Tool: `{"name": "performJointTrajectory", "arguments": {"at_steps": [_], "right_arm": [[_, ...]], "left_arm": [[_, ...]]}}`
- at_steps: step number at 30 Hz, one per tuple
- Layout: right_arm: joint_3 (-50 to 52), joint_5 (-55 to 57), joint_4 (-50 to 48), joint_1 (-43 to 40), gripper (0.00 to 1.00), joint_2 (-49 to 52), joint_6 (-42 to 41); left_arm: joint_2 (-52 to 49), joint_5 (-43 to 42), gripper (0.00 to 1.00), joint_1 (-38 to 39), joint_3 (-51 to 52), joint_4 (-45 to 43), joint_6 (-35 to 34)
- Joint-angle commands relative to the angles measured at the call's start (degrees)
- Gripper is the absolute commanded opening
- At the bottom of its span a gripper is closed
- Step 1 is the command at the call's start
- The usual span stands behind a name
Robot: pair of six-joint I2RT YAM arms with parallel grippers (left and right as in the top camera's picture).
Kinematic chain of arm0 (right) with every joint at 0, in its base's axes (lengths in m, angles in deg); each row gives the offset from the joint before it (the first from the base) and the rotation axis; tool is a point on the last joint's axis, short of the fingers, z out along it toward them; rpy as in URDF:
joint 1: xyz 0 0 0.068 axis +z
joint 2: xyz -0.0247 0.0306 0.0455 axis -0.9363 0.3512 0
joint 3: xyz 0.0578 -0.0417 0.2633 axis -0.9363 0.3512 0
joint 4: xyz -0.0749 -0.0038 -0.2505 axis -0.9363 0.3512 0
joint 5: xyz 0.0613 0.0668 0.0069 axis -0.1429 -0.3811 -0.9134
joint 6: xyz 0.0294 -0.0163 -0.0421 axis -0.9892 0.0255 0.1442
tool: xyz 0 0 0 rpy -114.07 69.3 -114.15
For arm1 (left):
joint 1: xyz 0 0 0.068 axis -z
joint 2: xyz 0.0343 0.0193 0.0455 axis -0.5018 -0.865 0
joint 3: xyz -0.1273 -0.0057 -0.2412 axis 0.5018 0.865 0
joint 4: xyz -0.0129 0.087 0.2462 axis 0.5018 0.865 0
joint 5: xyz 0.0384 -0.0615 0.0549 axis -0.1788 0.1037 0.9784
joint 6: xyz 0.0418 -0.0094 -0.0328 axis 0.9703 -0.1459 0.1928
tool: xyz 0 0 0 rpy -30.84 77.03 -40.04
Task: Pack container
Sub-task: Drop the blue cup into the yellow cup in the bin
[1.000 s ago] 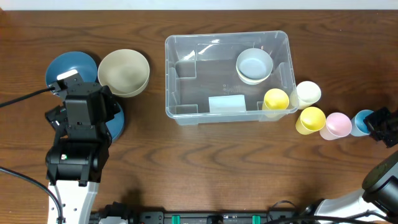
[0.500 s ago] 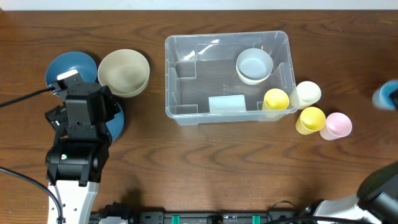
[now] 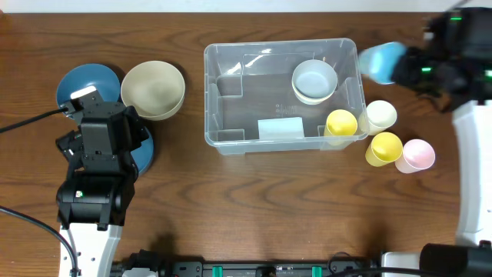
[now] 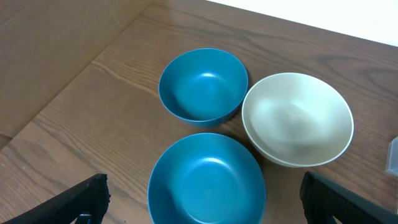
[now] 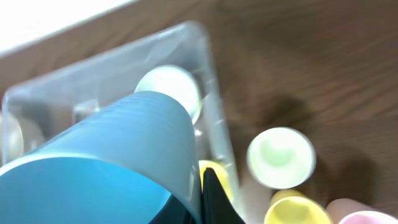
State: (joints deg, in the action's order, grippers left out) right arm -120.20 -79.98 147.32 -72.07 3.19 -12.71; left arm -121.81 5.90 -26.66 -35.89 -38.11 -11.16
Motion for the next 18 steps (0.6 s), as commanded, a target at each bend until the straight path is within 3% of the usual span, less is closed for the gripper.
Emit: {"name": "performJointTrajectory", "arguments": {"at_steps": [1, 18], "right_arm": [[-0.63, 7.67, 1.62, 4.39, 0.01, 0.68, -1.09], [2.91, 12.44, 11.76, 8.07, 0.01, 4.76, -4.31]], "left_arm": [[-0.04, 1.07, 0.98, -0.28, -1.25, 0.0, -0.52], [-0.04, 1.07, 0.98, -0.28, -1.25, 0.0, -0.52]]}}
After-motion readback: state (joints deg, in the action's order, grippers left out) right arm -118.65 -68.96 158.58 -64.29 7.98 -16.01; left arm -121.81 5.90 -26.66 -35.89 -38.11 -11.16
